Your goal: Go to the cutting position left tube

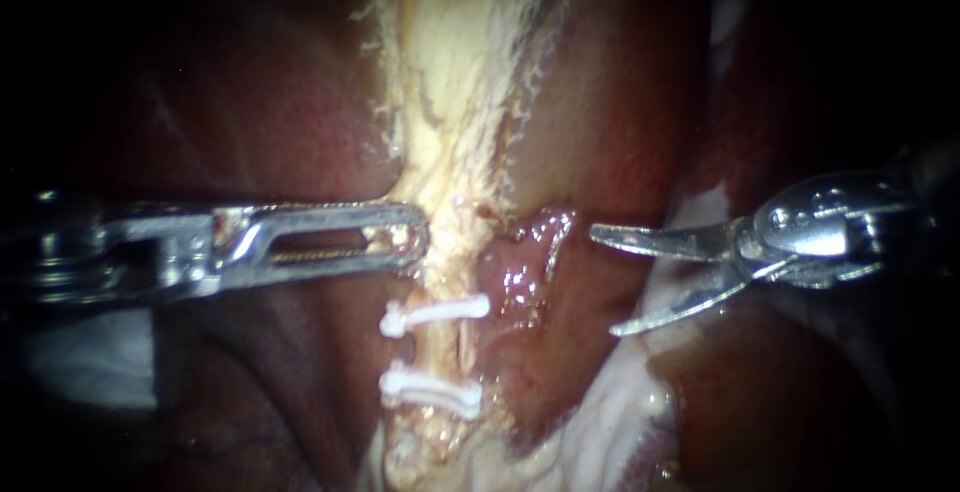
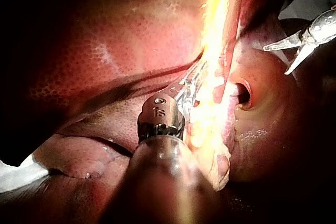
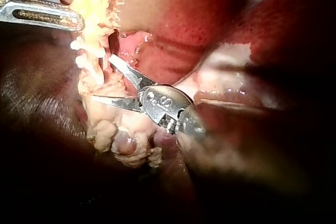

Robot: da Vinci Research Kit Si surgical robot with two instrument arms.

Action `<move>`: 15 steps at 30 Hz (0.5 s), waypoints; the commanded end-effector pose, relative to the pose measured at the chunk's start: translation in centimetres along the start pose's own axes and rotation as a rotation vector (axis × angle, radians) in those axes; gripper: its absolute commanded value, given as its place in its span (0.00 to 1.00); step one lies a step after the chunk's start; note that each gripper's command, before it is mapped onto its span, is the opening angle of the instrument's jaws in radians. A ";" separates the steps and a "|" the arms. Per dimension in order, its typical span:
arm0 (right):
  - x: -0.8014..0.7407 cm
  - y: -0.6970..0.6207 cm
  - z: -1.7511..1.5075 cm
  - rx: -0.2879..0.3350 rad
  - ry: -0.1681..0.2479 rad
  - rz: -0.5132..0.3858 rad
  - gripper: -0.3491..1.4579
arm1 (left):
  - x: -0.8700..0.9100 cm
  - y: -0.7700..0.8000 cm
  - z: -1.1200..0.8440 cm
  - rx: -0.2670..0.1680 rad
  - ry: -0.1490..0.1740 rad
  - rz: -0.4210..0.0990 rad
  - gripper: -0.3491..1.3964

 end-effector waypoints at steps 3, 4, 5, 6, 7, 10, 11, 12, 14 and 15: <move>0.01 -0.01 0.01 0.001 0.000 -0.001 0.99 | -0.01 0.00 -0.03 0.001 0.001 0.000 0.00; 0.00 -0.01 0.01 0.001 0.000 -0.001 0.99 | -0.01 -0.01 -0.05 0.002 0.002 -0.001 0.00; -0.01 -0.02 0.02 0.001 0.000 -0.002 0.99 | -0.03 -0.01 -0.08 0.003 0.004 -0.001 0.00; -0.02 -0.03 0.04 0.006 0.001 -0.003 0.99 | -0.04 -0.02 -0.12 0.005 0.006 -0.002 0.00; -0.03 -0.04 0.05 0.008 0.002 -0.004 0.99 | -0.05 -0.03 -0.18 0.006 0.008 -0.002 0.00; -0.08 -0.08 0.14 0.027 -0.001 -0.010 0.99 | -0.05 -0.06 -0.32 0.005 0.009 -0.003 0.00; -0.10 -0.10 0.19 0.036 -0.008 -0.019 0.99 | -0.05 -0.07 -0.37 0.002 0.007 -0.004 0.00; -0.12 -0.12 0.24 0.046 -0.014 -0.010 0.99 | -0.05 -0.07 -0.41 0.003 0.008 -0.004 0.00; -0.16 -0.16 0.35 0.066 -0.022 0.002 0.99 | -0.06 -0.07 -0.49 -0.004 0.007 -0.004 0.00; -0.18 -0.18 0.41 0.078 -0.025 0.011 0.99 | -0.07 -0.07 -0.52 -0.003 0.004 -0.004 0.00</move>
